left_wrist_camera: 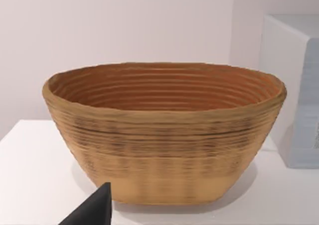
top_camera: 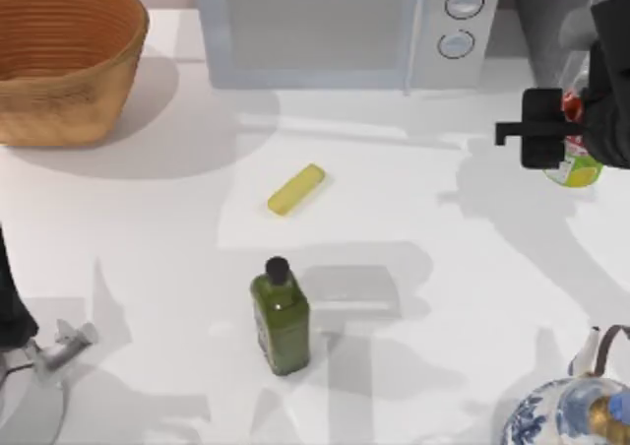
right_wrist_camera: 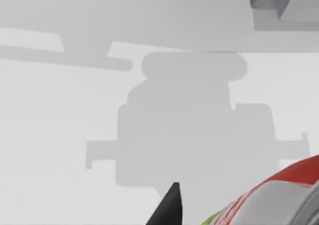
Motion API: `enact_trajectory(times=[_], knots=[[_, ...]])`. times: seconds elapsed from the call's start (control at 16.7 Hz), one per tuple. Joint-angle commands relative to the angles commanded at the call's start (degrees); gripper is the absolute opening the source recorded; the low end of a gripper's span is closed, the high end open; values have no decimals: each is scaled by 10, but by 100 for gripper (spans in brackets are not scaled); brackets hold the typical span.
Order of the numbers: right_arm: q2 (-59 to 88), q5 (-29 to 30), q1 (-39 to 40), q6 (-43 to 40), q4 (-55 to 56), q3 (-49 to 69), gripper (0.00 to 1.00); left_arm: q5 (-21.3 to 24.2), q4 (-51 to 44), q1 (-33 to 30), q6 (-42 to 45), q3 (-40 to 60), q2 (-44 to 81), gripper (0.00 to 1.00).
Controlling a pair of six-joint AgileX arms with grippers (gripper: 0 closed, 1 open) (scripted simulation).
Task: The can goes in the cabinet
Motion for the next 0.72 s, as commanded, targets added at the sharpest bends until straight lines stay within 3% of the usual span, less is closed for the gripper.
enact_trajectory(times=[0.42,0.72], knots=[[-13,-2,-1,-1,-7,4,0,0,0,0,0,0,0,100],[-124,-24,-33,-25,27,-75,0,0,0,0,0,0,0,100]])
